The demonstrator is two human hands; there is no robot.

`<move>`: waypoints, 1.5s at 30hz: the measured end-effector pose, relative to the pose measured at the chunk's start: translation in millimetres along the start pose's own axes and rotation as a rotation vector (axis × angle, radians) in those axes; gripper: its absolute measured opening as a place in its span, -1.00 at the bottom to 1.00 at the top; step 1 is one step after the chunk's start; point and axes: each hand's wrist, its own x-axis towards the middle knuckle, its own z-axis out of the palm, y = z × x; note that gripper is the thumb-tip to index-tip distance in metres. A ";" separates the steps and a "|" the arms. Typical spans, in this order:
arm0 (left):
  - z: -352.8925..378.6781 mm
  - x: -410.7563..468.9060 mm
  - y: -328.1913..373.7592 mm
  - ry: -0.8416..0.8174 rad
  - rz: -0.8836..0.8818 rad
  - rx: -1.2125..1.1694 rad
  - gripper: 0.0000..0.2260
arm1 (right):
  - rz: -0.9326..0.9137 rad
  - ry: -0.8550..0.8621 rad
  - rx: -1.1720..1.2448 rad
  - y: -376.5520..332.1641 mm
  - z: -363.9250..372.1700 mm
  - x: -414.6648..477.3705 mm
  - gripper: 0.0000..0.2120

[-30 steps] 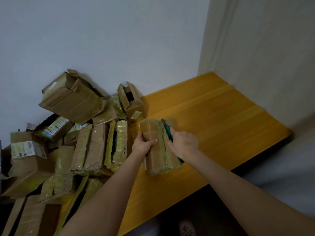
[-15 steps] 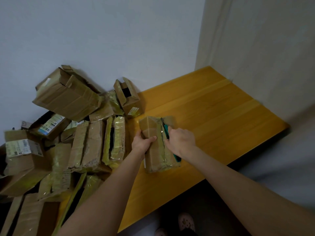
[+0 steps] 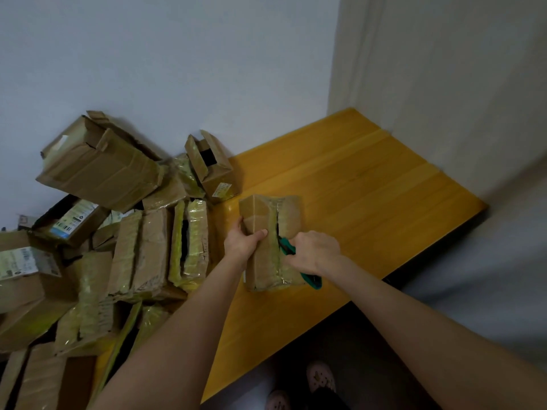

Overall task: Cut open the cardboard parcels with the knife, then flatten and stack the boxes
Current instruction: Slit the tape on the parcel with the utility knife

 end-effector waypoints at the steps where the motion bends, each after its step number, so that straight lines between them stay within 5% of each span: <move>1: -0.5 0.2 1.5 0.019 0.008 -0.011 -0.25 | -0.003 -0.020 0.001 1.1 -2.7 -0.6 -0.71; 13: -6.8 2.2 16.7 0.151 0.128 0.058 -0.33 | -0.078 -0.091 0.029 16.1 -14.8 -10.0 -0.67; 18: -25.8 12.2 30.3 0.127 0.156 0.086 -0.30 | -0.027 -0.119 0.699 32.9 -23.7 -8.7 -0.75; 21: -35.2 13.1 30.6 -0.012 0.115 0.079 -0.29 | 0.081 0.100 1.064 39.6 -25.1 0.8 -0.74; 24: -34.7 9.1 33.3 -0.243 0.083 0.163 -0.31 | 0.122 0.261 1.154 34.2 -18.3 11.6 -0.79; 29: -17.8 4.1 42.2 -0.514 0.190 0.544 -0.42 | 0.192 0.159 1.204 21.5 -2.4 30.0 -0.80; 33: 5.2 -1.3 27.6 -0.342 0.432 0.987 -0.48 | 0.278 0.066 1.255 19.7 17.5 36.6 -0.71; 39: 16.9 -4.3 4.9 -0.268 0.464 1.431 0.23 | 0.374 0.047 1.324 24.9 31.8 46.6 -0.64; 45: 19.9 -11.3 -11.3 -0.076 0.546 1.496 0.14 | 0.402 0.031 1.397 30.3 36.7 55.6 -0.64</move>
